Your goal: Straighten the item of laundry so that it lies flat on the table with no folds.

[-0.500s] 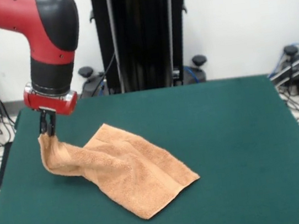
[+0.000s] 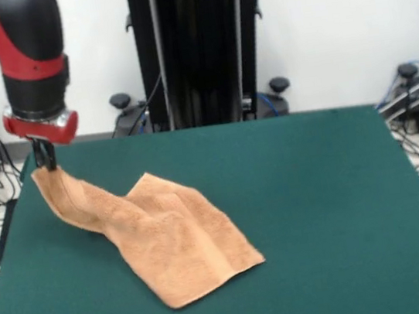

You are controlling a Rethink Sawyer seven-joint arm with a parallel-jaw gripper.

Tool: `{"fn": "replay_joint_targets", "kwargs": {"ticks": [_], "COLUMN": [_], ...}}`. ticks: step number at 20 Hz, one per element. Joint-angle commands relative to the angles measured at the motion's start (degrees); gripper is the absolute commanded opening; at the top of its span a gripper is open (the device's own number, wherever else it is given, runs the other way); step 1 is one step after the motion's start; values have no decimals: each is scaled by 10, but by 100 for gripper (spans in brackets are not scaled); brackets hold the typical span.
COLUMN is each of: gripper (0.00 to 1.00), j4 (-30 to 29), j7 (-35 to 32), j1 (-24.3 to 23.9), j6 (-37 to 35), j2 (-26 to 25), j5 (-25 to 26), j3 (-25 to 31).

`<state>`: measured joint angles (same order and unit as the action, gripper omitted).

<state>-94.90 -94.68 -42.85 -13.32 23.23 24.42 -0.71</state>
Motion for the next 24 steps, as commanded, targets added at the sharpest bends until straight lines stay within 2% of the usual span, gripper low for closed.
{"fn": "replay_joint_targets", "kwargs": {"ticks": [1, 5, 11, 17, 24], "gripper": [0, 0, 0, 0, 0], "j4": [-15, -16, -21, -28, -83], "j7": [75, 66, 41, 46, -27], "j1": [-12, -42, -40, -39, 21], "j6": [-53, -26, -28, -47, -3], "j2": [6, -16, -7, -9, 29], "j5": [66, 93, 111, 122, 124], "j3": [76, 95, 99, 110, 80]}}
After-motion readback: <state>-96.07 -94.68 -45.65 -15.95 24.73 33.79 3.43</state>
